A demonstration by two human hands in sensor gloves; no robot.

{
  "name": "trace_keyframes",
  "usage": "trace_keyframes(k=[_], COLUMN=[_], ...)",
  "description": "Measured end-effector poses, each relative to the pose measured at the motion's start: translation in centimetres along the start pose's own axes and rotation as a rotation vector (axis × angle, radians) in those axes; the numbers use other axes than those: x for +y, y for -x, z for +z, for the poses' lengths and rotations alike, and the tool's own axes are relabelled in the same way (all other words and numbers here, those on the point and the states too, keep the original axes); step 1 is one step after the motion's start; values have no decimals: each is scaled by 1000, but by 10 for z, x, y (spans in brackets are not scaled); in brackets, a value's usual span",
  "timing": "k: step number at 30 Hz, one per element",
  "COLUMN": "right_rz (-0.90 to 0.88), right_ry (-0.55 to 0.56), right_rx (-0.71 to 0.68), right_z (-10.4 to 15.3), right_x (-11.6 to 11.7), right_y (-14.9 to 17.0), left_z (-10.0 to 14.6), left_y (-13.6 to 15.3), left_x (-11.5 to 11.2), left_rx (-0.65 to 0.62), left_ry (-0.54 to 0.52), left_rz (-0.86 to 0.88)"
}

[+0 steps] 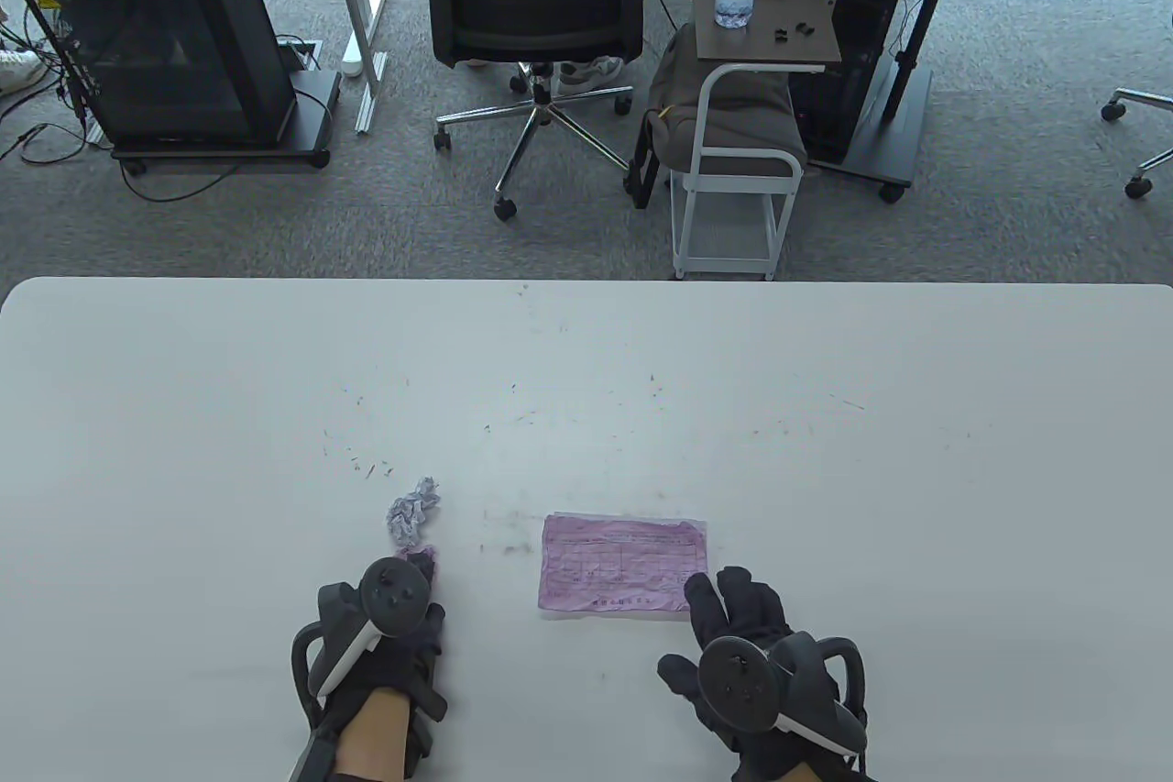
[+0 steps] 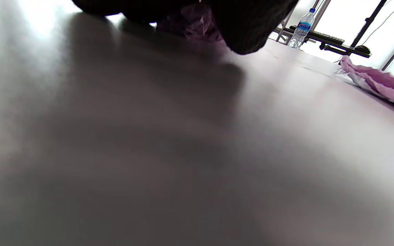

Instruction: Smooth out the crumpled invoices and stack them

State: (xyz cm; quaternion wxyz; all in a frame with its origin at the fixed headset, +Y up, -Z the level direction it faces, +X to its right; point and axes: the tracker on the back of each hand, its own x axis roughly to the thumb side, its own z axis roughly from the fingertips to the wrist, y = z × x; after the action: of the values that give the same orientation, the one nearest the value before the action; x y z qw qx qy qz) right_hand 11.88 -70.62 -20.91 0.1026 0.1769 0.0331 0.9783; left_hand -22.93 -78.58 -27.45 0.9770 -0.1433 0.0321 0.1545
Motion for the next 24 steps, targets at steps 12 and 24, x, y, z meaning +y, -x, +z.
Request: trace_keyframes(k=[12, 24], right_rz=[-79, -203], right_ry=[-34, 106], right_rx=[-4, -172], right_z=[2, 7], right_x=[2, -10], right_y=[6, -1], left_z=[7, 53], left_y=[-20, -87], left_x=[2, 33], left_rx=[-108, -524], left_ry=[-59, 24], left_rz=[-127, 624])
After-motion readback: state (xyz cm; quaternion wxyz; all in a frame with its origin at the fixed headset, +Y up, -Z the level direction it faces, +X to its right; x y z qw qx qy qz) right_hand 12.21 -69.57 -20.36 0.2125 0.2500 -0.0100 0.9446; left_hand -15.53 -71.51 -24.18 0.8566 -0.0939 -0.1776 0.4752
